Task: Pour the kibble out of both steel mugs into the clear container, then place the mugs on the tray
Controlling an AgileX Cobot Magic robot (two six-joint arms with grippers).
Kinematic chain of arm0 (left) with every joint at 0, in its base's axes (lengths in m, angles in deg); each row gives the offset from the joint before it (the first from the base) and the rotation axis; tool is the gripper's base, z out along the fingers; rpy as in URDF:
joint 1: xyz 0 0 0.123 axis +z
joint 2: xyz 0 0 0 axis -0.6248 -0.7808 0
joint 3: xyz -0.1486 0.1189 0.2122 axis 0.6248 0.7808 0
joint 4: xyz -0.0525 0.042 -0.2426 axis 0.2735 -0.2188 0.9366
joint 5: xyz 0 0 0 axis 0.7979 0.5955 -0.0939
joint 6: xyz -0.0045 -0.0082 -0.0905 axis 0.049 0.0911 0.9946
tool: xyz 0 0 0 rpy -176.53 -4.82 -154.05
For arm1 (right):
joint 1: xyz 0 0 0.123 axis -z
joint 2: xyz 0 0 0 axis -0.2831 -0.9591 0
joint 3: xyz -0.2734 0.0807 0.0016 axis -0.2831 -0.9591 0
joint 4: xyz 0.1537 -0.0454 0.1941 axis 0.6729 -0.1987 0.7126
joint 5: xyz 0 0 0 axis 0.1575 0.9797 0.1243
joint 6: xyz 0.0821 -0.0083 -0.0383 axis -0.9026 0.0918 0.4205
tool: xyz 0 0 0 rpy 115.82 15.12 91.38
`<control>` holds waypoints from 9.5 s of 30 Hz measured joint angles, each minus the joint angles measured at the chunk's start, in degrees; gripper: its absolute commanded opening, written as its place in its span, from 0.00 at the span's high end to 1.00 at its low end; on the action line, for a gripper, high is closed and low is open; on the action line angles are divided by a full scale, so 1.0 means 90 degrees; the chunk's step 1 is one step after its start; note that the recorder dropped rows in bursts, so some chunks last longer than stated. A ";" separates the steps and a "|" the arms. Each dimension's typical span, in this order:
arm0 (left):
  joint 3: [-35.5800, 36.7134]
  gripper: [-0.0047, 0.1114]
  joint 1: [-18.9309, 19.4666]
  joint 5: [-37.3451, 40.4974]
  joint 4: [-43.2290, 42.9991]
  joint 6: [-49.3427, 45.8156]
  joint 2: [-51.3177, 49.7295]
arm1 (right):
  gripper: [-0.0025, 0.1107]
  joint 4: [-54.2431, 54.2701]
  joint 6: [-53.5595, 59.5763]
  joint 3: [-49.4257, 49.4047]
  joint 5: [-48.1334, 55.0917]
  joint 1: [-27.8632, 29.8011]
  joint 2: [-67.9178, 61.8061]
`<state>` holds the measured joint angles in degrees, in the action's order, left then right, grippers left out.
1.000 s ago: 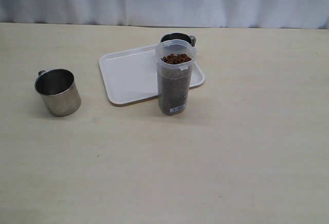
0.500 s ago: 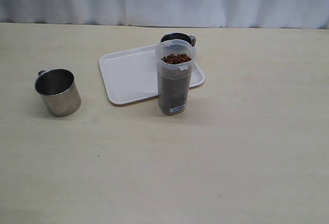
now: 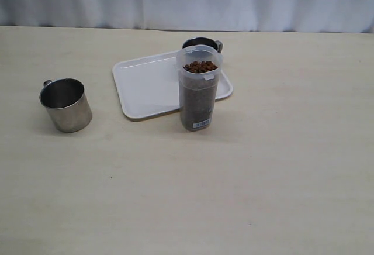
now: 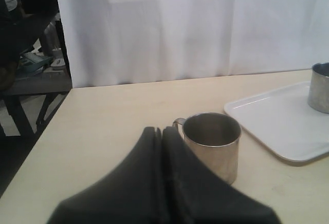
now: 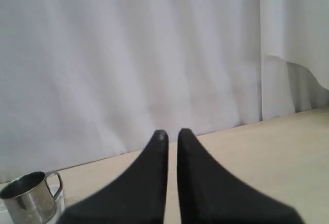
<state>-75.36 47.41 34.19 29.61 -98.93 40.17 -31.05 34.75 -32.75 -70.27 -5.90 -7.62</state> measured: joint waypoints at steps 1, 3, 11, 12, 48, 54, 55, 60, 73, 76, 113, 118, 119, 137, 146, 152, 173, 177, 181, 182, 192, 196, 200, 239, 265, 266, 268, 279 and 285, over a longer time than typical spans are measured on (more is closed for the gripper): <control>0.0000 0.96 0.0000 0.0000 0.0000 0.0000 0.0000 | 0.93 0.0146 0.0086 0.0000 0.0137 0.0000 0.0000; 0.0000 0.96 0.0000 0.0000 0.0000 0.0000 0.0000 | 0.93 0.0205 0.0151 0.0000 0.0293 0.0000 0.0000; 0.0000 0.96 0.0000 0.0000 0.0000 0.0000 0.0000 | 0.93 0.1035 0.0863 0.0000 0.0236 0.0000 0.0000; 0.0000 0.96 0.0000 0.0000 0.0000 0.0000 0.0000 | 0.93 0.1314 0.1142 0.0000 0.0249 0.0000 0.0000; 0.0000 0.96 0.0000 0.0000 0.0000 0.0000 0.0000 | 0.93 0.3208 0.3767 0.0000 0.0734 -0.1390 0.0000; 0.0000 0.96 0.0000 0.0000 0.0000 0.0000 0.0000 | 0.93 0.3231 0.3767 0.0000 0.0748 -0.1390 0.0000; 0.0000 0.96 0.0000 0.0000 0.0000 0.0000 0.0000 | 0.93 0.3231 0.3767 0.0000 0.0773 -0.1390 0.0000; 0.0000 0.96 0.0000 0.0000 0.0000 0.0000 0.0000 | 0.93 0.3231 0.3767 0.0000 0.0905 -0.1390 0.0000; 0.0000 0.96 0.0000 0.0000 0.0000 0.0000 0.0000 | 0.93 0.3271 0.3755 0.0000 0.1200 -0.1390 0.0000; 0.0000 0.96 0.0000 0.0000 0.0000 0.0000 0.0000 | 0.93 0.3271 0.3755 0.0000 0.1200 -0.1390 0.0000; 0.0000 0.96 0.0000 0.0000 0.0000 0.0000 0.0000 | 0.93 0.3271 0.3755 0.0000 0.1213 -0.1390 0.0000; 0.0000 0.96 0.0000 0.0000 0.0000 0.0000 0.0000 | 0.93 0.3271 0.3755 0.0000 0.1213 -0.1390 0.0000; 0.0000 0.96 0.0000 -0.0084 0.0000 0.0000 0.0000 | 0.93 0.3271 0.3755 0.0000 0.1213 -0.1390 0.0000; 0.0000 0.96 0.0000 -0.1494 0.0996 0.1070 -0.0044 | 0.93 0.3271 0.3755 0.0000 0.1226 -0.1390 0.0000; 0.0000 0.96 -0.0272 -0.1510 0.0854 0.0994 -0.2345 | 0.93 0.3271 0.3755 0.0000 0.1235 -0.1390 0.0000; 0.0000 0.96 -0.0932 -0.2710 0.0729 0.0994 -0.4554 | 0.93 0.3271 0.3755 0.0000 0.1235 -0.1390 0.0000; -0.0414 0.39 -0.1365 -0.8907 -0.1208 -0.0009 -1.1819 | 0.93 0.3283 0.3755 0.0000 0.1249 -0.1390 0.0000; -0.0441 0.39 -0.1365 -0.8962 -0.1205 -0.0057 -1.1833 | 0.93 0.3283 0.3755 0.0000 0.1249 -0.1390 0.0000; -0.0787 0.39 -0.1365 -0.8979 -0.1268 0.0049 -1.1848 | 0.93 0.3283 0.3755 0.0000 0.1249 -0.1390 0.0000; -0.0881 0.39 -0.1365 -0.8983 -0.1359 0.0104 -1.1848 | 0.93 0.3283 0.3755 0.0000 0.1249 -0.1390 0.0000; -0.1474 0.28 -0.1365 -0.8677 -0.1624 0.0250 -1.1848 | 0.93 0.3283 0.3755 0.0000 0.1249 -0.1390 0.0000; -0.1511 0.28 -0.1365 -0.8544 -0.1160 0.0185 -1.1848 | 0.93 0.3283 0.3755 0.0000 0.1249 -0.1390 0.0000; -0.1509 0.28 -0.1365 -0.8518 -0.0836 0.0160 -1.1848 | 0.93 0.3283 0.3755 0.0000 0.1249 -0.1390 0.0000; -0.1776 0.28 -0.0019 -0.7997 -0.3389 0.1140 -1.2085 | 0.93 0.3283 0.3755 0.0000 0.1249 -0.1390 0.0000; -0.2703 0.39 -0.0009 -0.8660 -0.4185 0.1560 -1.3203 | 0.93 0.3283 0.3755 0.0000 0.1249 -0.1390 0.0000; -0.2703 0.47 -0.0009 -0.8660 -0.4169 0.1560 -1.3203 | 0.93 0.3283 0.3755 0.0000 0.1249 -0.1390 0.0000; -0.2703 0.64 -0.0009 -0.8660 -0.4087 0.1560 -1.3203 | 0.93 0.3283 0.3755 0.0000 0.1249 -0.1390 0.0000; -0.2703 0.96 -0.0009 -0.8582 -0.3924 0.1574 -1.3078 | 0.93 0.3283 0.3744 0.0000 0.1249 -0.1390 0.0000; -0.2730 0.96 -0.0009 -0.8608 -0.4500 0.1745 -1.2543 | 0.93 0.3283 0.3744 0.0000 0.1249 -0.1390 0.0000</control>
<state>-99.93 47.32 -43.28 -10.88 -83.23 -72.72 -1.50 68.44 -32.75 -59.02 -18.41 -7.62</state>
